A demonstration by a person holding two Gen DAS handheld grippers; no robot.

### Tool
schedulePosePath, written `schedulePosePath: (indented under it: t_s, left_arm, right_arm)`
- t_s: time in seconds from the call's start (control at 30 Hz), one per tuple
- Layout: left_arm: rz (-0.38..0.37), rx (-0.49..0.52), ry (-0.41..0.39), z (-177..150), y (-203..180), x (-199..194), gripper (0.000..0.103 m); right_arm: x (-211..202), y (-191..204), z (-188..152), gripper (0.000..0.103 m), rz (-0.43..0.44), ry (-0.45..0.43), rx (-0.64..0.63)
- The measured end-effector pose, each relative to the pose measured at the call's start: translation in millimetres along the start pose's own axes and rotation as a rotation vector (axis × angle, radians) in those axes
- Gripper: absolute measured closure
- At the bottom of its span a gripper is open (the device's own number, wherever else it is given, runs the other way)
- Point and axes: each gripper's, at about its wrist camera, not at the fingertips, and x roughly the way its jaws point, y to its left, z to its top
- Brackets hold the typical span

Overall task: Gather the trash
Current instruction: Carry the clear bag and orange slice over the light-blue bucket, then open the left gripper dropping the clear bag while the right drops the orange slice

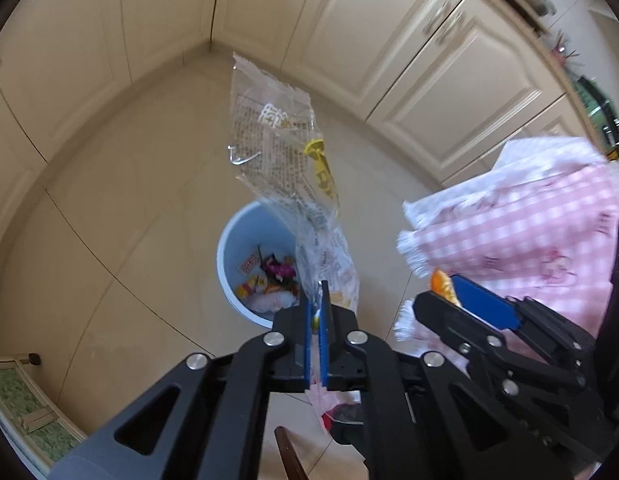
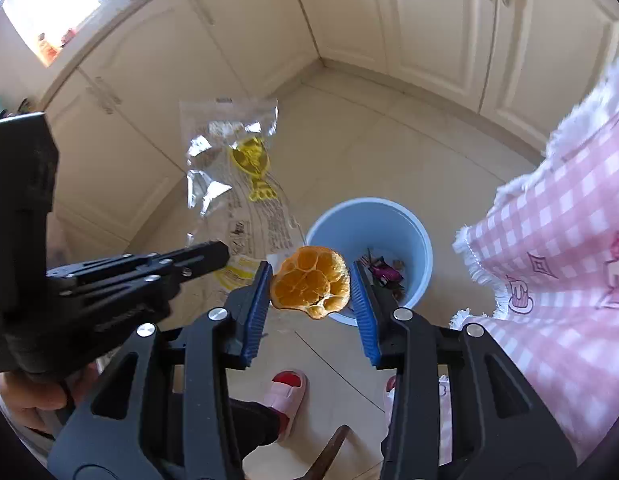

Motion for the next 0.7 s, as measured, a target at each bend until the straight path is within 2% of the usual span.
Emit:
schedulePosePath:
  t_s: [0.13, 0.27, 0.33, 0.37, 0.4, 0.47, 0.53, 0.7]
  left_arm:
    - [0.001, -0.014, 0.062, 14, -5, 40, 0.100]
    - [0.002, -0.033, 0.080, 26, -14, 63, 0.098]
    - [-0.007, -0.052, 0.099, 29, -13, 72, 0.089]
    - [-0.009, -0.071, 0.105, 30, -12, 75, 0.074]
    - [-0.017, -0.090, 0.104, 31, -9, 77, 0.065]
    - [-0.039, -0.118, 0.089, 30, -3, 76, 0.060]
    - [-0.027, -0.128, 0.080, 30, 1, 75, 0.056]
    - [-0.014, -0.178, 0.069, 26, 19, 67, 0.055]
  right_arm:
    - [24, -21, 3, 0.064, -0.019, 0.015, 0.044]
    - [42, -40, 6, 0.064, -0.038, 0.015, 0.102]
    - [48, -49, 7, 0.064, -0.049, 0.012, 0.127]
    - [49, -51, 7, 0.064, -0.050, 0.011, 0.134]
    - [50, -52, 6, 0.064, -0.051, 0.012, 0.141]
    - [52, -52, 5, 0.064, -0.051, 0.011, 0.146]
    - [54, -55, 5, 0.064, -0.047, 0.018, 0.155]
    - [63, -58, 4, 0.064, -0.036, 0.033, 0.168]
